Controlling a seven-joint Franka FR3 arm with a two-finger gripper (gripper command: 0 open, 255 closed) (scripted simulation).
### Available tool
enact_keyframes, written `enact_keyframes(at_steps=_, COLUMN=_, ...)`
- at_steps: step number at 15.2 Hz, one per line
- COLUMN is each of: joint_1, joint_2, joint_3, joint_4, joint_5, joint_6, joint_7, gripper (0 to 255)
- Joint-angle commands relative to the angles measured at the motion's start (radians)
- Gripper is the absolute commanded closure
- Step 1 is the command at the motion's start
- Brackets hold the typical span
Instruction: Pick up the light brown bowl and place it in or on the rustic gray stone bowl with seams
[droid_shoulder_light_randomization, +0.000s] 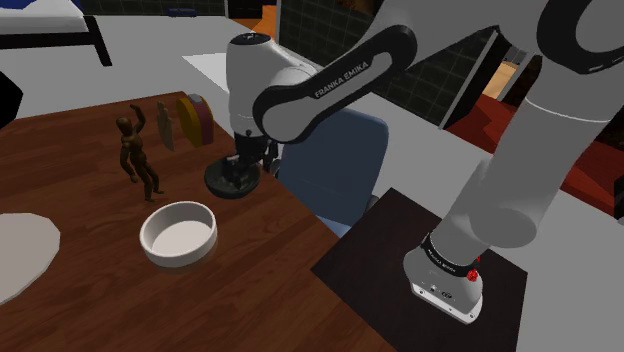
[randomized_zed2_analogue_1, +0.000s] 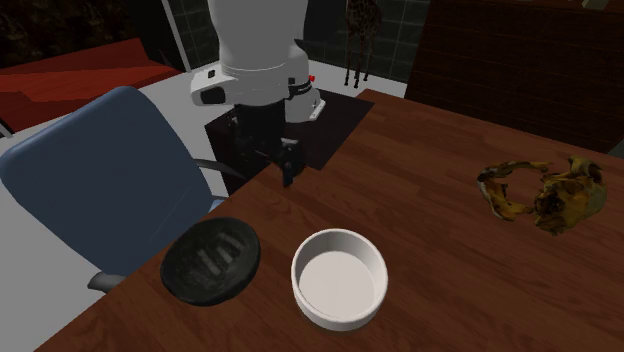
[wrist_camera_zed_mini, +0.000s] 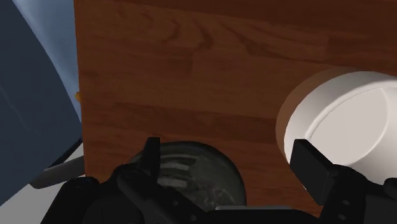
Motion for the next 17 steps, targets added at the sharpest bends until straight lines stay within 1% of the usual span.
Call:
enact_keyframes(at_steps=1, joint_1=0.023, joint_2=0.073, joint_3=0.008, joint_4=0.053, joint_5=-0.032, joint_6=0.013, joint_7=0.053, gripper=0)
enact_keyframes(at_steps=6, joint_1=0.09, joint_2=0.264, joint_3=-0.003, joint_4=0.218, joint_5=-0.108, joint_6=0.024, joint_7=0.148, gripper=0)
enact_keyframes(at_steps=10, joint_1=0.147, joint_2=0.407, joint_3=-0.02, joint_4=0.364, joint_5=-0.148, joint_6=0.014, joint_7=0.199, gripper=0)
enact_keyframes(at_steps=17, joint_1=0.16, joint_2=0.471, joint_3=-0.041, joint_4=0.363, joint_5=-0.175, joint_6=0.078, joint_7=0.216, gripper=0)
